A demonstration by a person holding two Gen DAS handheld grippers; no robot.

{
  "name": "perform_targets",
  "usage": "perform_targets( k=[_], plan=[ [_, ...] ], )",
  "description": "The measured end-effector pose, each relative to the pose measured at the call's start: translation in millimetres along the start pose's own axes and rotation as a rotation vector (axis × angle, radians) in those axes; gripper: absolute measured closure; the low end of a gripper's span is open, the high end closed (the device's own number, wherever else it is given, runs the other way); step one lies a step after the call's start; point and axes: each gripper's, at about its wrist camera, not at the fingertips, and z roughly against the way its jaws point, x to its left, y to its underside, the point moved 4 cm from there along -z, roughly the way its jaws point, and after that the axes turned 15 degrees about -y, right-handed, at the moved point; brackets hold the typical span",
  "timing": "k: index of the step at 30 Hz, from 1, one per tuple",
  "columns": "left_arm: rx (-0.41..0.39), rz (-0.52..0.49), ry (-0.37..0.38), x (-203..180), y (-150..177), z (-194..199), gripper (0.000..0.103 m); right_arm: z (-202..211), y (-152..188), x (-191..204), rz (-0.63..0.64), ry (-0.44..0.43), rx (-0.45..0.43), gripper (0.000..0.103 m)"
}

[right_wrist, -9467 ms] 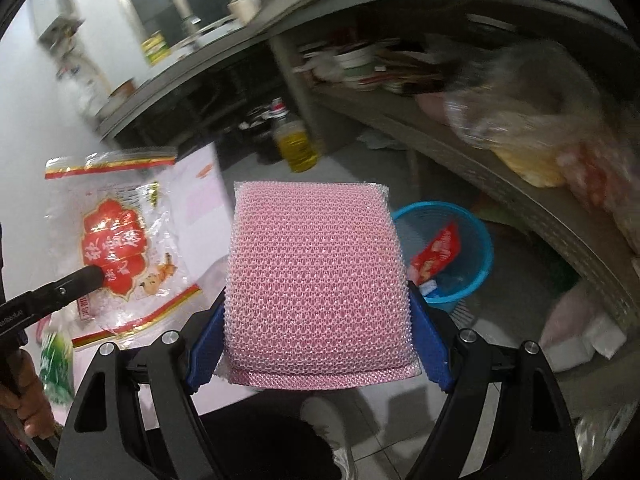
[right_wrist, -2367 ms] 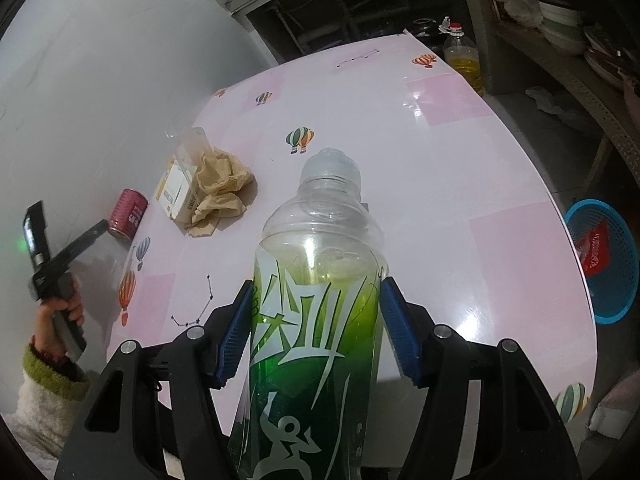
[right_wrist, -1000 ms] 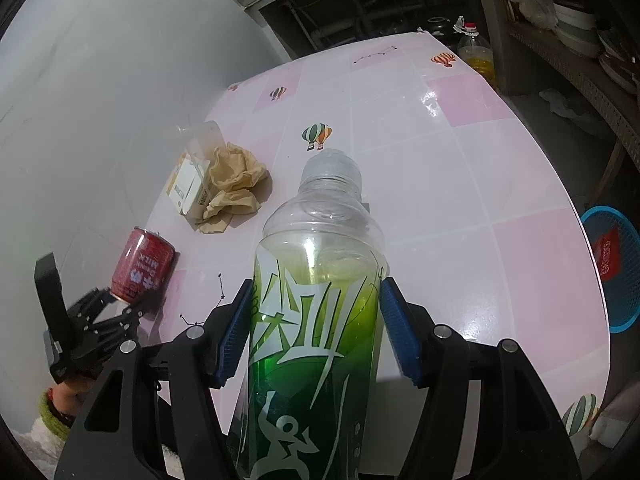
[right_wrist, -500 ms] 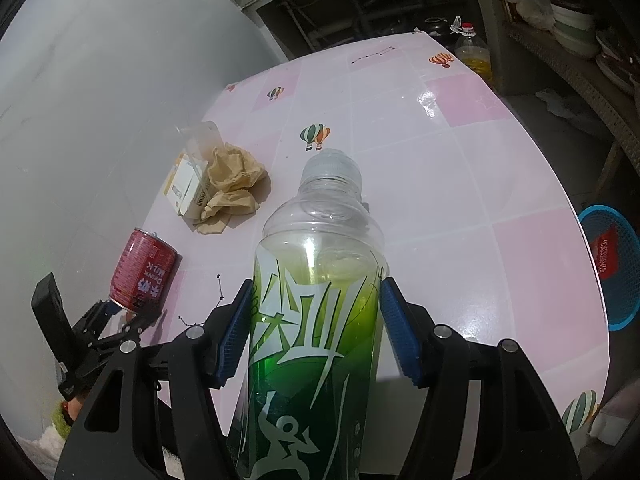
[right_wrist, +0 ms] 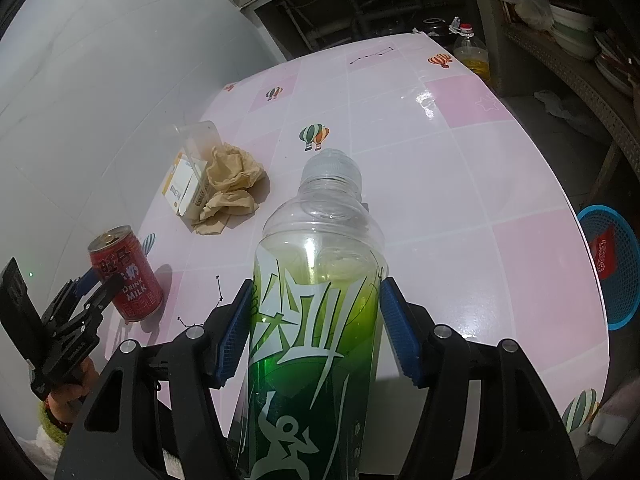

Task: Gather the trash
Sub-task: 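Lift the red can with the left tool while the right tool holds the bottle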

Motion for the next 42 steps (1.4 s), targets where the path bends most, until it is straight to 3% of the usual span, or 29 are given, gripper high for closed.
perform_targets(
  k=[6, 11, 13, 15, 19, 28, 30, 34, 42],
  plan=[
    [0.019, -0.023, -0.002, 1, 11, 10, 0.045, 0, 0, 0, -0.001, -0.002, 0.0, 0.042],
    [0.11, -0.008, 0.029, 3, 31, 10, 0.045, 0, 0, 0, 0.0, -0.001, 0.0, 0.042],
    [0.1, 0.004, 0.034, 3, 34, 13, 0.044, -1, 0, 0, 0.0, -0.001, 0.002, 0.042],
    [0.088, 0.015, 0.038, 3, 34, 14, 0.035, -1, 0, 1, 0.006, 0.004, 0.009, 0.042],
    [0.072, 0.039, 0.05, 3, 26, 12, 0.032, -1, -3, 2, 0.008, 0.007, 0.048, 0.042],
    [0.077, 0.11, 0.098, -3, 15, -5, 0.033, -9, -12, -6, -0.074, -0.068, 0.143, 0.04],
    [0.073, 0.115, 0.102, -4, 15, -5, 0.039, -12, -15, -7, -0.086, -0.079, 0.152, 0.04],
    [0.064, 0.118, 0.113, -6, 13, -7, 0.04, -15, -19, -9, -0.111, -0.099, 0.157, 0.04],
    [0.045, 0.114, 0.184, -24, 10, -4, 0.04, -11, -16, -3, -0.1, -0.043, 0.158, 0.04]
  ],
)
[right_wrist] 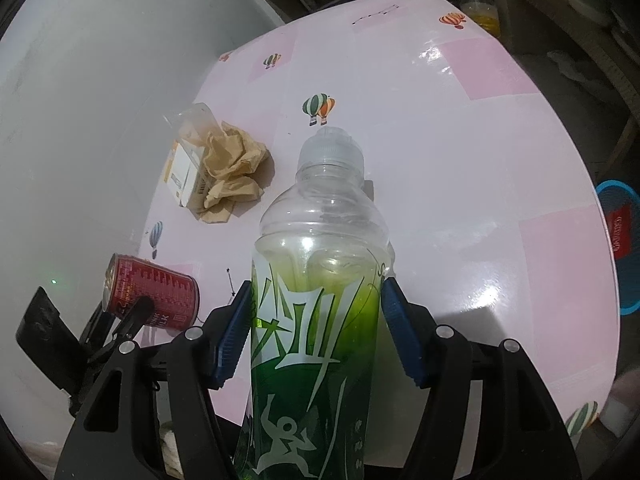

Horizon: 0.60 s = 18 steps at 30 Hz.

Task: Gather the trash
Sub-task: 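Lift the red can with the left tool while the right tool holds the bottle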

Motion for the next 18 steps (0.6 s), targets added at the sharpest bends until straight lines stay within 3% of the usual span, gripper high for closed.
perform_targets(
  k=[4, 9, 18],
  plan=[
    [-0.006, -0.023, 0.022, -14, -3, -3, 0.04, -2, -1, 1, -0.004, 0.011, 0.003, 0.039],
    [0.0, -0.069, -0.008, -29, -7, -7, 0.04, -8, -2, 1, -0.019, 0.007, 0.016, 0.037],
    [0.042, -0.058, -0.038, -33, -10, -9, 0.04, -15, -3, 5, 0.007, 0.029, 0.019, 0.037]
  ],
)
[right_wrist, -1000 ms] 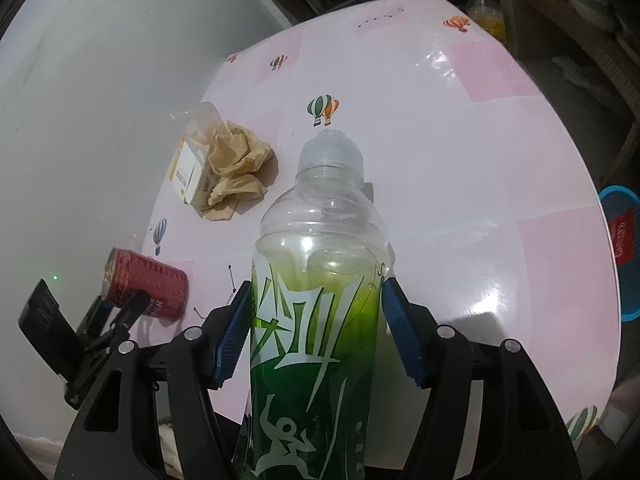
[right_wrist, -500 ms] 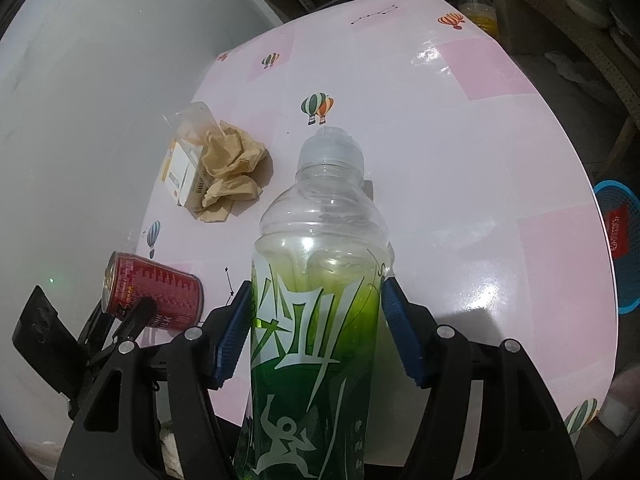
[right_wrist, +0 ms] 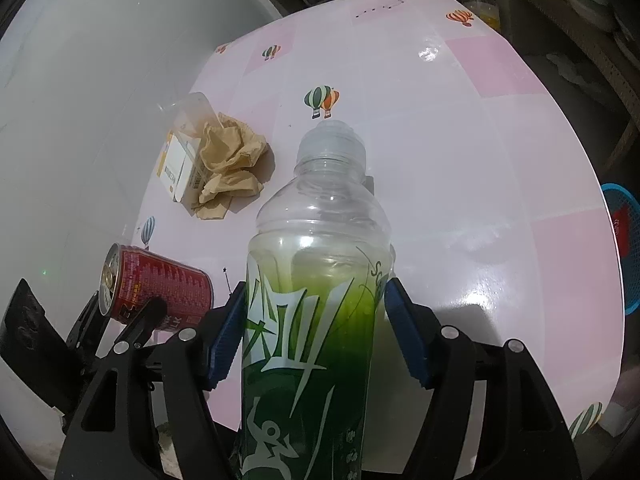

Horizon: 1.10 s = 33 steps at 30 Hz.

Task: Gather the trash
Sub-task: 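Lift the red can with the left tool while the right tool holds the bottle, then carry the red can and green bottle toward the blue basket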

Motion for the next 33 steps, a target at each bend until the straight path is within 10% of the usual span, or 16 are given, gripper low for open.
perform_targets(
  k=[33],
  plan=[
    [-0.024, -0.01, 0.053, -23, -18, 23, 0.041, 68, 22, -2, -0.008, -0.031, -0.141, 0.038]
  ],
)
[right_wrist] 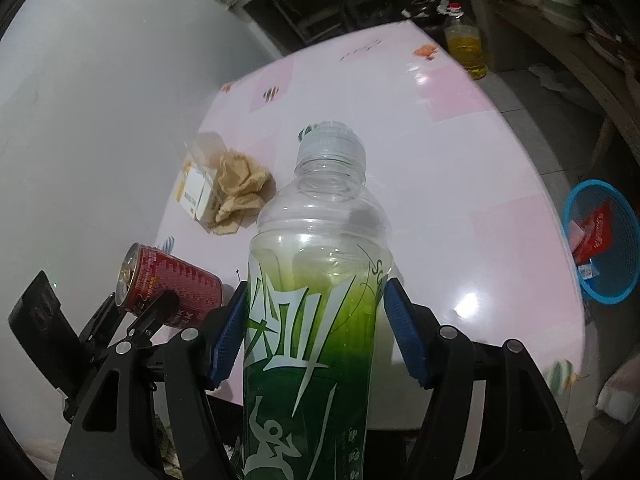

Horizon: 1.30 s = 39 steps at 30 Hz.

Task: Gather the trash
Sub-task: 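Carry the red can and green bottle toward the blue basket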

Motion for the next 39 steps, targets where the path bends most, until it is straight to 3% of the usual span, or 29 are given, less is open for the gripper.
perform_targets(
  k=[8, 15, 21, 30, 36, 39],
  plan=[
    [-0.054, -0.07, 0.172, -59, -39, 11, 0.041, 90, 30, -36, -0.096, 0.057, -0.186, 0.038],
    [-0.053, -0.137, 0.377, -141, -82, 8, 0.041, 183, 81, -115, -0.306, 0.177, -0.377, 0.038],
    [0.073, -0.233, 0.527, -244, -111, -24, 0.041, 209, 131, -190, -0.526, 0.167, -0.479, 0.038],
    [0.296, -0.383, 0.574, -387, -100, -96, 0.041, 188, 149, -285, -0.746, 0.064, -0.541, 0.038],
    [0.475, -0.425, 0.585, -482, -76, -147, 0.04, 180, 156, -313, -0.801, 0.046, -0.555, 0.038],
    [0.501, -0.427, 0.576, -526, -69, -169, 0.038, 178, 162, -324, -0.826, 0.039, -0.556, 0.038]
  ],
)
